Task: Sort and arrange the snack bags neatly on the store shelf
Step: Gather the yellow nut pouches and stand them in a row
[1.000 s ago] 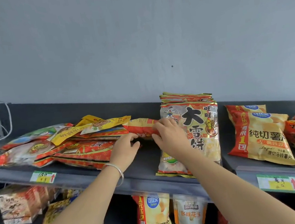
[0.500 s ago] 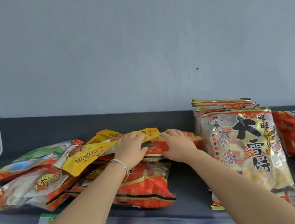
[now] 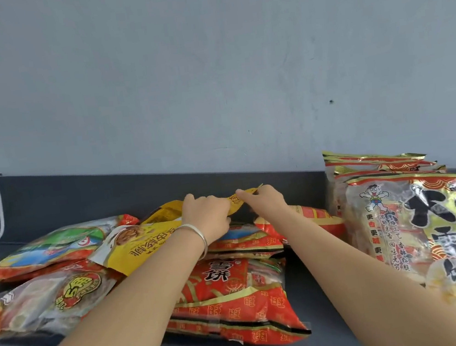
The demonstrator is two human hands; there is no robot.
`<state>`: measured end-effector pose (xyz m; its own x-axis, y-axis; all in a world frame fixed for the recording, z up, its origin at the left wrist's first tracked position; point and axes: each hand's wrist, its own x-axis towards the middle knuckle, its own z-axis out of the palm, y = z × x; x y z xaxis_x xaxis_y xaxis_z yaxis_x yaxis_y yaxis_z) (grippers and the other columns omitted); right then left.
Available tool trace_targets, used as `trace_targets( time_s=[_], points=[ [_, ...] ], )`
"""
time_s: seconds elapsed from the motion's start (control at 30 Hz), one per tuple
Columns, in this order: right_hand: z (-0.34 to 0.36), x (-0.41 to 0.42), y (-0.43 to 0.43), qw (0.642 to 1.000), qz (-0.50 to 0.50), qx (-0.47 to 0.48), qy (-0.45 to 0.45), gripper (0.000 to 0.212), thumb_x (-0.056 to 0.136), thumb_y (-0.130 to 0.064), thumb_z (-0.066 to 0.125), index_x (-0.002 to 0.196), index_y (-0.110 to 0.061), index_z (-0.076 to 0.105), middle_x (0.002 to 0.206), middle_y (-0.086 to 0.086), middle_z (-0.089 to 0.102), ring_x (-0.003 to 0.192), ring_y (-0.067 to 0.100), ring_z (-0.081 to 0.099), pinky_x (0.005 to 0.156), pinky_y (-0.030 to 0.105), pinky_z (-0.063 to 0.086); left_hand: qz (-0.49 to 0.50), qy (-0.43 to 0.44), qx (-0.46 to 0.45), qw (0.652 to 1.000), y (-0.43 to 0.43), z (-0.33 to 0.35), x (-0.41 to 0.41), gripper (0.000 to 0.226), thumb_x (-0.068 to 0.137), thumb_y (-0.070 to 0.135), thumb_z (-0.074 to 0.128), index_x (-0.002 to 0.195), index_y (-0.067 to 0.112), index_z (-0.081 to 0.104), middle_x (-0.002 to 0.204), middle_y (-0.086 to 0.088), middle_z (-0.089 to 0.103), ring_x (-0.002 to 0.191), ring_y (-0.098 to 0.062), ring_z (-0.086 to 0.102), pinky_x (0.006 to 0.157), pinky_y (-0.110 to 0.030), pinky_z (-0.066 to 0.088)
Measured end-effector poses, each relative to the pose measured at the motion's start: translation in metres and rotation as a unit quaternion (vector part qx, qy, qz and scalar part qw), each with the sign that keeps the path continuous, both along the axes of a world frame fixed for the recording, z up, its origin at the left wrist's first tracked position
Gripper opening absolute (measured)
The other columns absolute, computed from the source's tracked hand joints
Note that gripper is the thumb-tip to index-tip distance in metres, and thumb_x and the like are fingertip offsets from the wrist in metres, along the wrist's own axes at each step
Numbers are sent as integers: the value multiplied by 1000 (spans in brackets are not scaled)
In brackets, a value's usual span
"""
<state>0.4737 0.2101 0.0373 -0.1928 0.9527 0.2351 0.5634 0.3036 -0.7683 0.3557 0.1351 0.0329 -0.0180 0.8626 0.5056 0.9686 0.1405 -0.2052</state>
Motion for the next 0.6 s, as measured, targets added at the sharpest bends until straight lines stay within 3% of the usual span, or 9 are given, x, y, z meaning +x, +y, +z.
trace_targets(
  time_s=[0.07,0.13,0.2,0.27,0.37,0.47,0.53,0.6],
  points=[
    [2,-6,4,999,-15,-30,16,29,90,-27,55,104,-3,60,92,9,68,84,23,66,72,34,55,4,-10,-8,1000,-5,4,-8,22,93,39,45,101,26,60,101,2,66,100,-23,59,87,-40,33],
    [3,-10,5,997,-9,-42,60,18,91,-13,47,95,-4,62,91,12,71,86,27,69,82,38,56,3,-77,-56,995,-11,9,-18,31,89,44,47,115,32,58,109,7,63,104,-22,57,87,-41,34],
    [6,-14,2,991,-1,-5,133,22,93,-11,41,79,-12,58,79,6,68,75,24,67,73,34,55,8,-136,-105,985,-18,11,-30,36,86,48,48,120,38,52,115,9,59,109,-22,55,85,-42,36],
    [11,-18,-3,977,-5,36,211,24,94,-15,38,75,-17,51,79,5,61,72,21,58,67,33,51,18,-168,-126,978,-23,11,-40,37,84,46,50,120,39,49,118,6,58,109,-23,55,85,-39,43],
    [15,-25,-9,960,0,39,278,22,96,-18,35,81,-19,51,85,6,61,80,25,61,80,43,54,49,-171,-161,971,-31,7,-46,47,85,40,50,131,35,39,125,1,55,111,-27,55,85,-38,47],
    [11,-32,-16,974,28,19,225,11,93,-16,45,98,-21,53,95,6,63,89,27,65,79,45,57,109,-115,-153,975,-39,2,-43,37,89,38,48,124,25,48,122,-3,58,108,-27,57,74,-34,43],
    [5,-36,-21,988,50,4,144,25,89,-10,45,113,-17,52,102,8,62,82,22,61,65,32,52,140,-80,-96,982,-45,4,-38,25,93,25,45,114,17,56,115,-6,61,103,-29,61,69,-33,41],
    [3,-39,-27,992,56,11,115,25,91,-6,38,111,-10,53,103,10,62,72,16,53,54,25,40,151,-60,-37,986,-51,10,-32,22,93,14,43,109,14,58,110,-8,62,99,-30,62,65,-33,40]
  ],
)
